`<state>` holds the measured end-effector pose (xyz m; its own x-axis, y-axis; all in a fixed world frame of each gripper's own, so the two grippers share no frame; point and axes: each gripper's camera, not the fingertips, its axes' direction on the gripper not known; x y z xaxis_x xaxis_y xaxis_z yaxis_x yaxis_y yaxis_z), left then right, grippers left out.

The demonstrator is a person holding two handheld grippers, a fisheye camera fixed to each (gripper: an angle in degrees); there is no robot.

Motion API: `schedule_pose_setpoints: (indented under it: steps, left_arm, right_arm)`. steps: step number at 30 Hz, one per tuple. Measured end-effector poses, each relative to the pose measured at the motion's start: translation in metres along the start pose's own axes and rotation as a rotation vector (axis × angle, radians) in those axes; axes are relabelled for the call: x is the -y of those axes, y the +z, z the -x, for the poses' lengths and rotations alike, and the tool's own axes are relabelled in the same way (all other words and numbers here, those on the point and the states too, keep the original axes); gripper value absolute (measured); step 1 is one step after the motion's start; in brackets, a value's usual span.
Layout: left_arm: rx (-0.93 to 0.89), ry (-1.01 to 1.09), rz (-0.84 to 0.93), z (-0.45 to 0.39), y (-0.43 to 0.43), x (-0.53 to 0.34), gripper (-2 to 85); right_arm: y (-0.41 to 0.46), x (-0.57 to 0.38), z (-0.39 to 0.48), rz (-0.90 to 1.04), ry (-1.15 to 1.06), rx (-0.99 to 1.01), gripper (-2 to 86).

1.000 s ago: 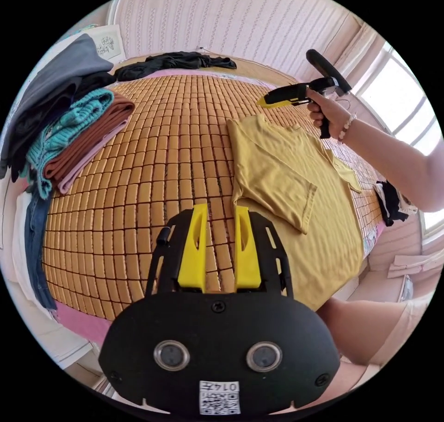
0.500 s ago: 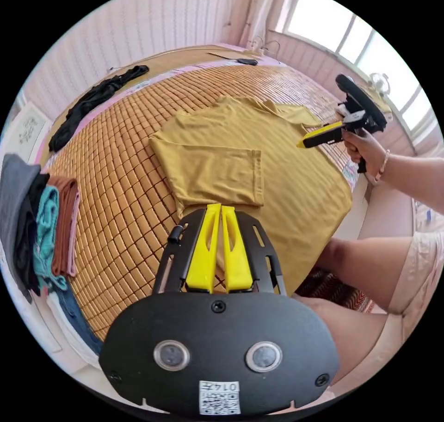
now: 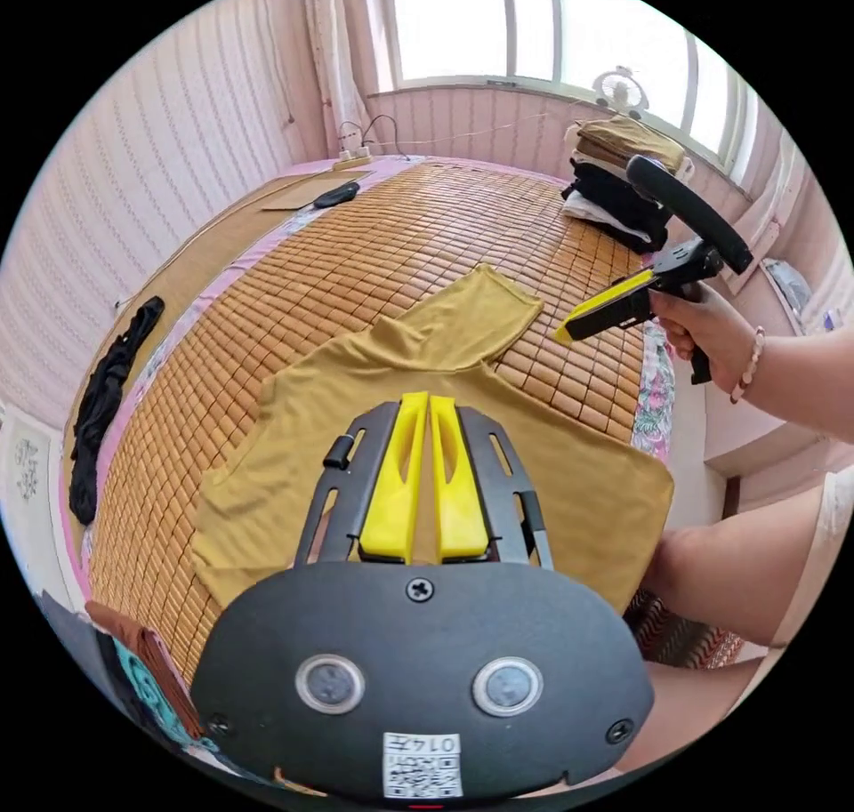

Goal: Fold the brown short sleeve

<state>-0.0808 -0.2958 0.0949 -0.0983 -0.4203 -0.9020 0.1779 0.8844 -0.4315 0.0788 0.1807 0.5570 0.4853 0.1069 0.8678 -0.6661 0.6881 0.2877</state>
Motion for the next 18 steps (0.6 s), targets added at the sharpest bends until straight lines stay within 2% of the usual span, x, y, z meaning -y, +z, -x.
schedule_pose_setpoints:
  steps: [6, 12, 18]
  left_arm:
    - [-0.168, 0.09, 0.017, -0.009, 0.073, 0.106, -0.6]
    - [-0.163, 0.225, 0.055, -0.026, 0.138, 0.19, 0.3]
    - [-0.21, 0.21, 0.09, -0.021, 0.197, 0.239, 6.7]
  right_arm:
    - [-0.006, -0.007, -0.076, -0.084, 0.093, 0.036, 8.0]
    - [-0.002, -0.012, -0.126, -0.102, 0.111, 0.108, 10.5]
    - [0.0, -0.014, -0.16, -0.088, 0.074, 0.055, 9.4]
